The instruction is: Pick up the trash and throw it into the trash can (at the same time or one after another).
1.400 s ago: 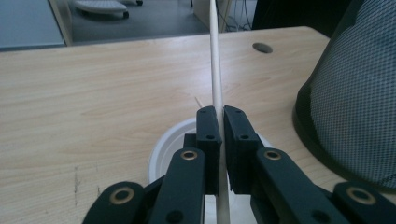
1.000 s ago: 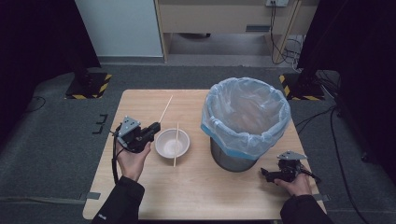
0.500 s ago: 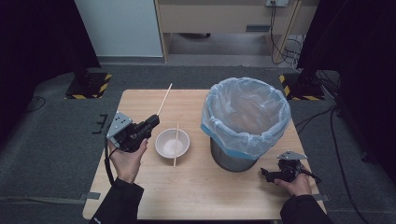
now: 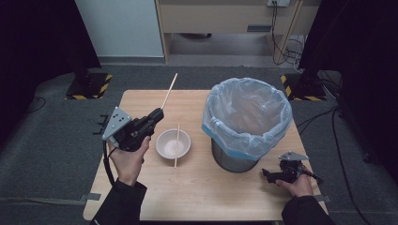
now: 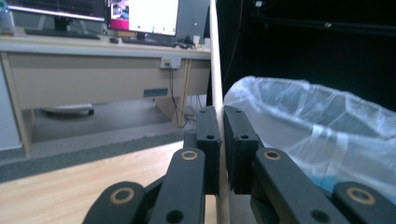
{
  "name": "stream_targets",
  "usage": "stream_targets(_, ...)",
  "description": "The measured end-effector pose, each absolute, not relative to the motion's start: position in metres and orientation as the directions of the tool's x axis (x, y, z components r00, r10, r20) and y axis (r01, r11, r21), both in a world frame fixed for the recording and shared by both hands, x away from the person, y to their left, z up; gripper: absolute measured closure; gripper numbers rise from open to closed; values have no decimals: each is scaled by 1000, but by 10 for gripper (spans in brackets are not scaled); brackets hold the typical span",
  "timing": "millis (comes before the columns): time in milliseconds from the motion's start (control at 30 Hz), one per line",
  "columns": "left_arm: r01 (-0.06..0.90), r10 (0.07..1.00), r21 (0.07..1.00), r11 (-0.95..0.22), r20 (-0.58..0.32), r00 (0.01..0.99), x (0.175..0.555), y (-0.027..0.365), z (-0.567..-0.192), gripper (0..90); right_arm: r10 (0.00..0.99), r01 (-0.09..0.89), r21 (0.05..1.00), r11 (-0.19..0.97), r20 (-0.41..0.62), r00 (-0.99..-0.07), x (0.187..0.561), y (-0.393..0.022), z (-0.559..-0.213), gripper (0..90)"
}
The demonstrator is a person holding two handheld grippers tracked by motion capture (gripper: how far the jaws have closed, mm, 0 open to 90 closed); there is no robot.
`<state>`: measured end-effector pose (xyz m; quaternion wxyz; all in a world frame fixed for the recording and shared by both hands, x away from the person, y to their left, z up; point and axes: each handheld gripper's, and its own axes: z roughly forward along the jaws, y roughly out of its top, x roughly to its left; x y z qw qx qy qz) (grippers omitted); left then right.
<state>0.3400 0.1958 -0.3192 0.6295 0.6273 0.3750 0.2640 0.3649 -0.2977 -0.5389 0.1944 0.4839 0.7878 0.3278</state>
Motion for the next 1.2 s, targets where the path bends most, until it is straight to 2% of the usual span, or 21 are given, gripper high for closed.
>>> stream_targets(633, 55, 757, 997, 56, -78, 648, 359, 143, -273, 852, 890, 635, 705, 317, 11, -456, 365, -298, -539, 7)
stream_targets(1200, 43, 720, 997, 60, -73, 690, 373, 105, -259, 853, 890, 632, 707, 316, 10, -456, 365, -298, -539, 7)
